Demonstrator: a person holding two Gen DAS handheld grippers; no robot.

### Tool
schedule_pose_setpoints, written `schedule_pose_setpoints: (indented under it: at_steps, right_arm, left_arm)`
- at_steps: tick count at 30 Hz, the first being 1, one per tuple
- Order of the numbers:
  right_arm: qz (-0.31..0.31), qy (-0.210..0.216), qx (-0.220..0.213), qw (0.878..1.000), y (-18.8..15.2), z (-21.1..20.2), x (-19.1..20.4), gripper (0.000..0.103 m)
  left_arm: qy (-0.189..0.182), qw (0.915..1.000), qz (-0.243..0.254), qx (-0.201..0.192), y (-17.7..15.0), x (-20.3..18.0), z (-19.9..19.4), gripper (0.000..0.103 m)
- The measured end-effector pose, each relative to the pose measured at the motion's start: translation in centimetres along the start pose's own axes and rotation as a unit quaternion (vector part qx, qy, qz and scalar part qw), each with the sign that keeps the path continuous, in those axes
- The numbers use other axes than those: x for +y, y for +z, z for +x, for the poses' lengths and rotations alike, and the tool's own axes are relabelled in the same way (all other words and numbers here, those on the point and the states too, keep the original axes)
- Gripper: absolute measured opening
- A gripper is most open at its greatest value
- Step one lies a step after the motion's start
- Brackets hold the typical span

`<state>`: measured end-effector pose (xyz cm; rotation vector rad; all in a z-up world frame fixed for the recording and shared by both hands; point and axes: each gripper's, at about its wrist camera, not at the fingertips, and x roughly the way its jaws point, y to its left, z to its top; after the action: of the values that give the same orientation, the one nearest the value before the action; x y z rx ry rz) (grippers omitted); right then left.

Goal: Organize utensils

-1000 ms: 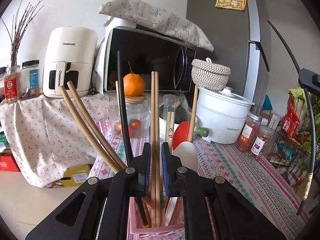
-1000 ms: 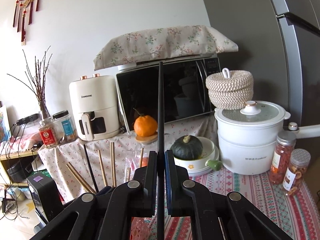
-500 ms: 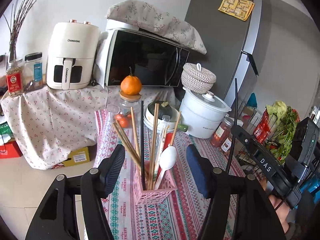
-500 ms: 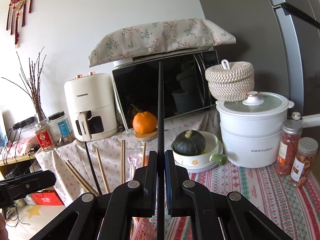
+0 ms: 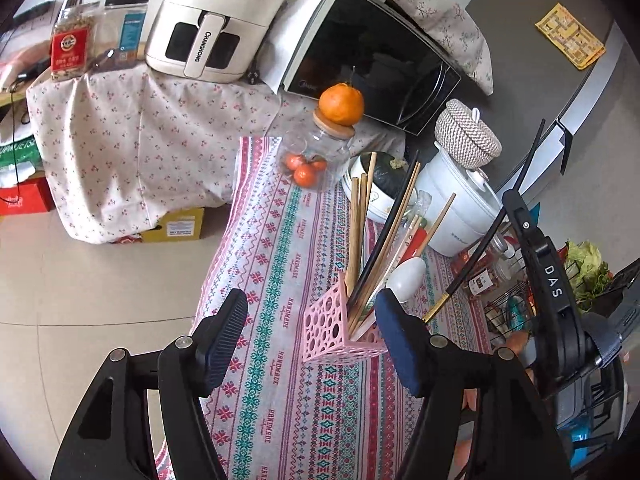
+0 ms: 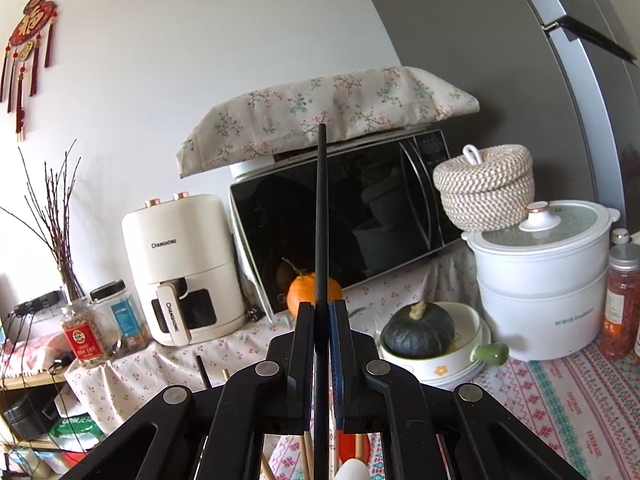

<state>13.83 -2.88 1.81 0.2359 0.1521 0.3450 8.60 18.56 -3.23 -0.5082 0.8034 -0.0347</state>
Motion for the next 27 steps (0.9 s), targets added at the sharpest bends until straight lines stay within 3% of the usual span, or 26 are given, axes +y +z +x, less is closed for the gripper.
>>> schedule_pose_setpoints:
  at_steps: [9, 13, 19, 21, 27]
  right_arm:
    - [-0.027, -0.048, 0.006, 0.998, -5.4, 2.1, 0.2, 0.007]
    - [-0.029, -0.044, 0.043, 0.998, -6.5, 1.5, -0.2, 0.011]
    - [-0.031, -0.039, 0.074, 0.996, -5.3, -1.4, -1.5, 0.026]
    - [-0.027, -0.040, 0.094, 0.994, -4.3, -2.2, -2.2, 0.042]
    - [-0.024, -0.021, 0.218, 0.976, -2.1, -4.1, -3.1, 0.060]
  left_arm:
    - [-0.010, 0.9997, -0.008, 0.019, 0.2, 0.3, 0.8, 0.069]
    - [-0.013, 0.9997, -0.001, 0.022, 0.2, -0.1, 0.8, 0.069]
    - [-0.009, 0.9995, 0.018, 0.024, -0.3, -1.0, 0.9, 0.069]
    - [-0.005, 0.9992, 0.029, 0.028, -0.6, -1.5, 0.9, 0.069]
    - [0.024, 0.9964, 0.073, 0.037, -2.0, -3.4, 0.8, 0.073]
